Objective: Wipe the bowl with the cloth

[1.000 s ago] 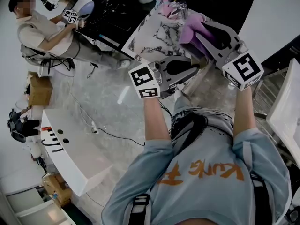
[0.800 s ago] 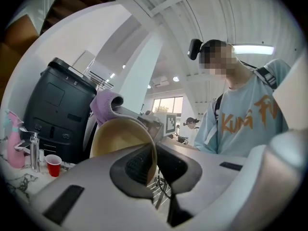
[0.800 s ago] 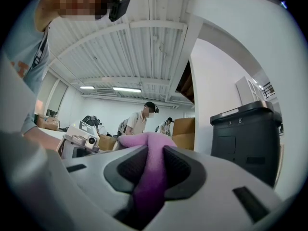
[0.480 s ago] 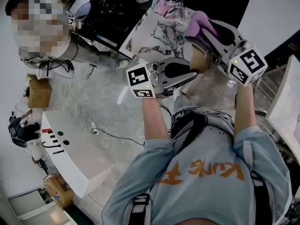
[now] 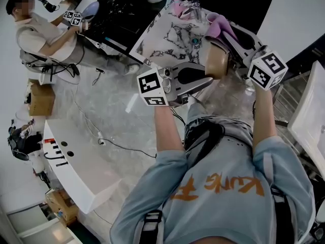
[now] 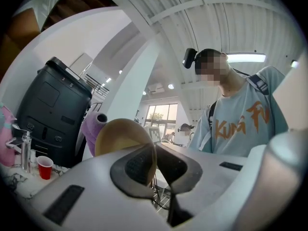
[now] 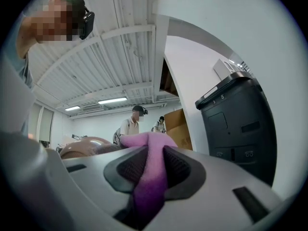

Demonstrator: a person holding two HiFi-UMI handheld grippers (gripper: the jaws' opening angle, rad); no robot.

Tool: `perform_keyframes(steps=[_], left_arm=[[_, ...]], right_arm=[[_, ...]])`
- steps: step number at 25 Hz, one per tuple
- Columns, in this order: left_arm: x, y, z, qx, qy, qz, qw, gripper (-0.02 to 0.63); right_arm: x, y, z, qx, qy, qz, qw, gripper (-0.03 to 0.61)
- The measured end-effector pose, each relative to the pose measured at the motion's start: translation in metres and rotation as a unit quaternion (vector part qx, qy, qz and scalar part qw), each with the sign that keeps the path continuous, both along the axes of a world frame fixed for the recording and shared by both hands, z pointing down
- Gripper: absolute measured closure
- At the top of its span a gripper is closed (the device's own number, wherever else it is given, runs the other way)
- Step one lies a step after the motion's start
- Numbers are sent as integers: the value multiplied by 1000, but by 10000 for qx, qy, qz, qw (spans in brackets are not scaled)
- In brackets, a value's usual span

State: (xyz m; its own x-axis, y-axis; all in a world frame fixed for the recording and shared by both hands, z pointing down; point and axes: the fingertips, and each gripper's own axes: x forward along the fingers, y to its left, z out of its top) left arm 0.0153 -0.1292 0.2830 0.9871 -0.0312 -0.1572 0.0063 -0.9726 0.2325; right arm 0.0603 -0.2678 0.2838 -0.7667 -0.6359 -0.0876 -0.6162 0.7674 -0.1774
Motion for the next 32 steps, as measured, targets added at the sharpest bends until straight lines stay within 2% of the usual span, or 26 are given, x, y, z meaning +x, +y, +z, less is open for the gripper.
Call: perform_keyframes(steps=[10, 15, 17, 20, 24, 26, 32], left_arm=[[-21, -13, 7, -36, 39, -743, 9972, 583], [-29, -18, 7, -13, 8, -1063, 9943, 583], [-31, -17, 6, -15, 108, -1120, 9936, 583], [-37, -18, 1, -7, 334, -1278, 9912, 584], [-40, -26, 4, 65, 204, -1723, 9848, 584], [-43, -30, 3, 67, 262, -1886, 9817, 583], [-64, -45, -2, -55, 634, -2519, 9657, 583]], right_arm=[[-17, -8, 48, -665, 590, 182, 9959, 468], [-25, -5, 61, -823, 817, 180, 9931, 468], [-29, -2, 66, -868, 893, 140, 9921, 468], [-37, 5, 71, -882, 1025, 11, 9908, 468], [-48, 18, 76, -846, 1169, -270, 9892, 468], [-55, 24, 78, -834, 1223, -448, 9880, 468], [-78, 42, 84, -911, 1228, -1041, 9827, 468]])
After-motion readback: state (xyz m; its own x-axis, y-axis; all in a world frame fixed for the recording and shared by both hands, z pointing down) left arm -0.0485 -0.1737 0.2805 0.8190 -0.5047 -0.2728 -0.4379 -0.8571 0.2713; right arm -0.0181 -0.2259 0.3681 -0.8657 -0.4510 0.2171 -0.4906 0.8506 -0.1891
